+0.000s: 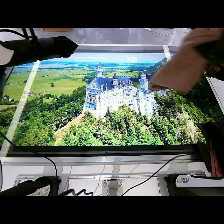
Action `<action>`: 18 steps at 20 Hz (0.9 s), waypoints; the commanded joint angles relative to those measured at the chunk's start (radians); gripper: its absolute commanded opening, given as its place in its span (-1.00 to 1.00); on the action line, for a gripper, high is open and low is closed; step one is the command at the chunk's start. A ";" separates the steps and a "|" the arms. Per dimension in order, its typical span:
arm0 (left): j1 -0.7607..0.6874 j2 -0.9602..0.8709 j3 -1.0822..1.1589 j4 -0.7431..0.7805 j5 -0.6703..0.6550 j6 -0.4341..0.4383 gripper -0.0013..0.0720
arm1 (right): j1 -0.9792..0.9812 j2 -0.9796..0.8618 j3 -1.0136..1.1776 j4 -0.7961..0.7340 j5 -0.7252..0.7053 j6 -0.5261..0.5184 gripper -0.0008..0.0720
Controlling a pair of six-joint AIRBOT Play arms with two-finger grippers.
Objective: Fold the clothes and pants, and hang the long-sleeved shirts on hangers.
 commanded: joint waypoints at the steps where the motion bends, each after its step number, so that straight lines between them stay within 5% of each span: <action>1: 0.001 0.024 0.000 0.004 -0.002 0.000 -0.64 | -0.294 0.147 0.001 -0.174 0.016 0.203 -0.91; 6: 0.001 0.024 0.000 0.004 -0.001 0.000 -0.64 | -0.673 0.232 0.001 -0.512 0.052 0.330 -0.91; 11: 0.001 0.024 0.000 0.055 -0.001 0.000 -0.64 | -0.906 0.231 -0.004 -0.924 0.299 0.507 -0.91; 18: 0.001 0.024 0.000 0.056 -0.001 0.000 -0.64 | -0.982 0.235 -0.004 -1.157 0.426 0.461 -0.91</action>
